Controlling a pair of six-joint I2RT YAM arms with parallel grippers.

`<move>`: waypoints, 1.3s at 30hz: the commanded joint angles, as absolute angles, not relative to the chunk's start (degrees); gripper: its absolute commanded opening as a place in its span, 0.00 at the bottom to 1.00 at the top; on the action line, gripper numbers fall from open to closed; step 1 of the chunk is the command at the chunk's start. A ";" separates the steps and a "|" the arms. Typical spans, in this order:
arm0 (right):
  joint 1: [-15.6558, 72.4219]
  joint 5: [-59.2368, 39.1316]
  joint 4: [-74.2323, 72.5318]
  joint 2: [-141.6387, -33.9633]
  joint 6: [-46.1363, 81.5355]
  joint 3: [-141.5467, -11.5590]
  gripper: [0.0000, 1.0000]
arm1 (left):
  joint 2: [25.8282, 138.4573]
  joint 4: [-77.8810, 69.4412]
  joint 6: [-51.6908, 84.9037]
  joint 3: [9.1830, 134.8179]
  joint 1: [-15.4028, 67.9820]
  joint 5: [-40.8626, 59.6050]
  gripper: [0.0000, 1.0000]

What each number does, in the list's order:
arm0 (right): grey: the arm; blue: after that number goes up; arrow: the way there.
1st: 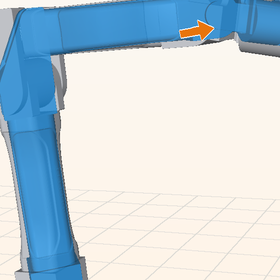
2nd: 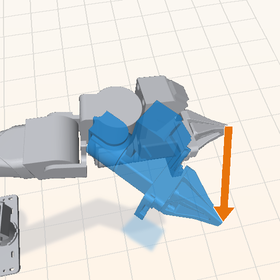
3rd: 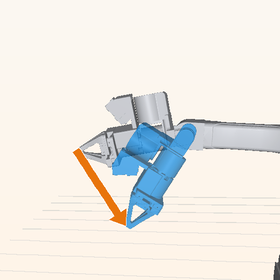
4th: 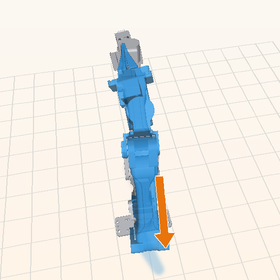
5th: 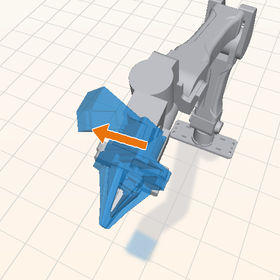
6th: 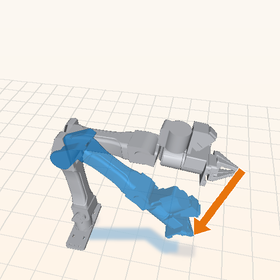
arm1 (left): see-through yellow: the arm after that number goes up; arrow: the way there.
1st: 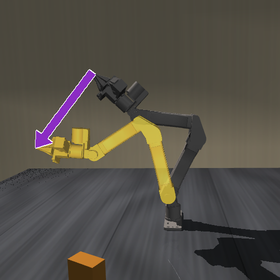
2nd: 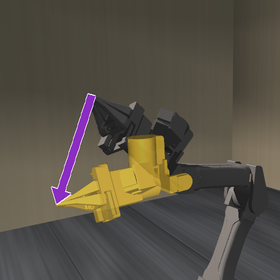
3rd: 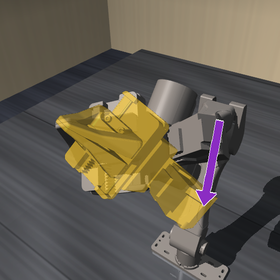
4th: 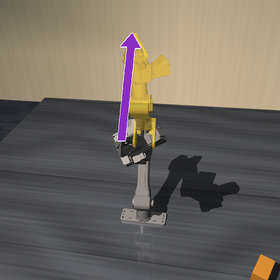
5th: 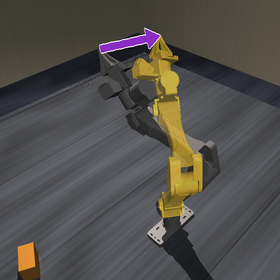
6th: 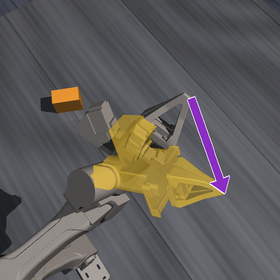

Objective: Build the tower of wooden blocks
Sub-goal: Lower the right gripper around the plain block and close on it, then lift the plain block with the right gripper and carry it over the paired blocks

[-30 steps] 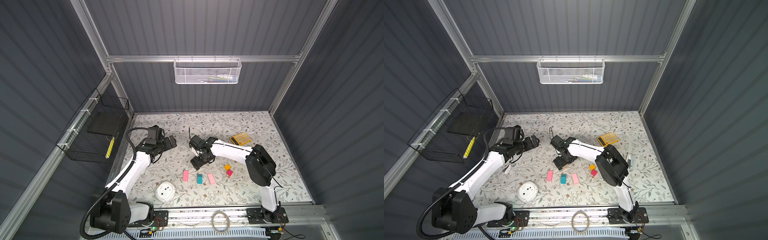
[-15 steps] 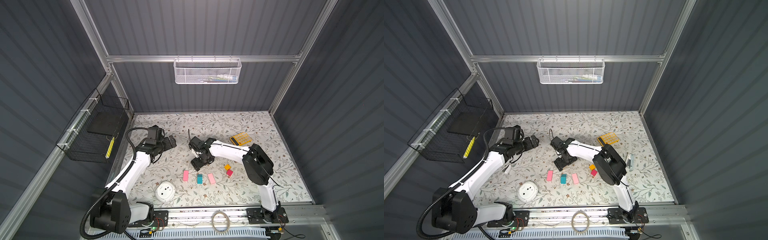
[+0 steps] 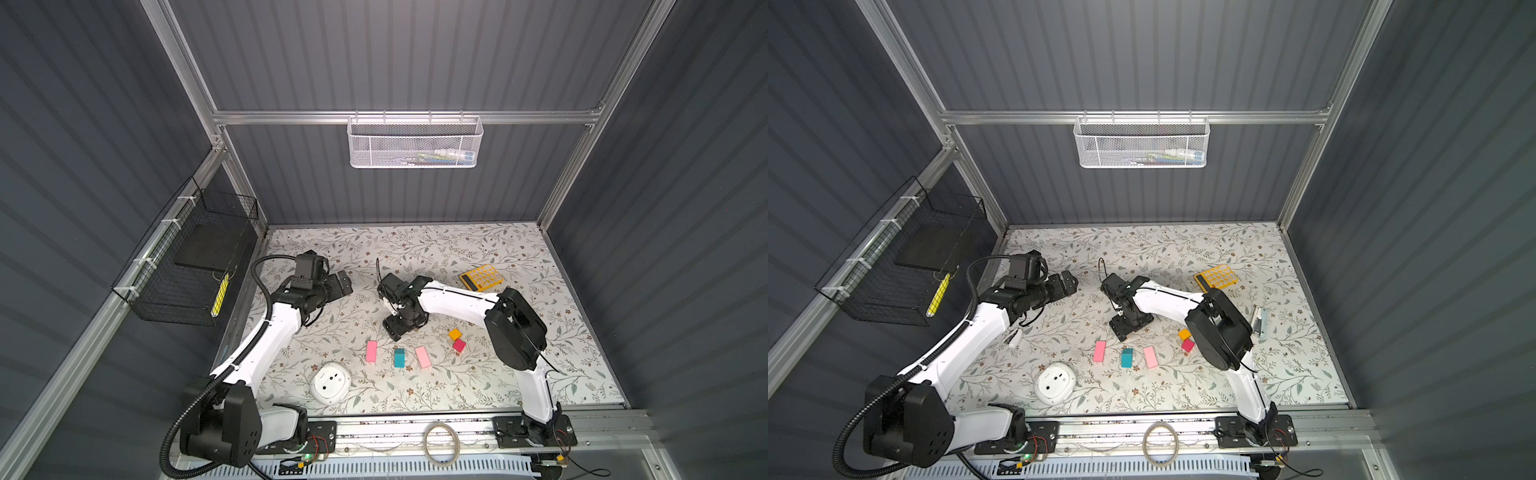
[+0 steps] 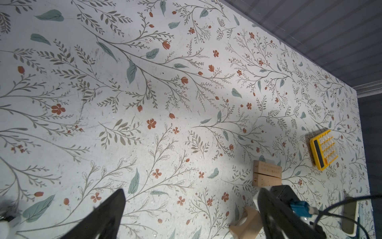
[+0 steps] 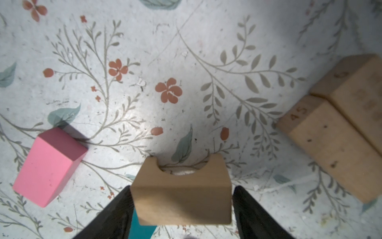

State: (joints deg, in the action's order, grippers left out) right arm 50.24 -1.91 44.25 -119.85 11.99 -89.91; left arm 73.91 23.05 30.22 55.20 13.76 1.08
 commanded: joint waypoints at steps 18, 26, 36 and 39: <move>50.09 -0.11 46.22 -118.30 16.37 -91.74 0.53 | 74.09 23.90 28.67 55.14 13.10 0.09 1.00; 49.92 3.29 48.04 -113.82 18.75 -92.27 0.50 | 73.66 24.00 28.49 55.04 13.10 0.00 1.00; 45.94 6.81 49.48 -110.49 22.37 -91.95 0.45 | 73.39 24.40 28.60 55.22 13.01 0.88 0.99; 43.87 6.55 48.57 -109.85 23.94 -91.08 0.44 | 73.22 24.76 28.31 55.50 13.01 1.10 1.00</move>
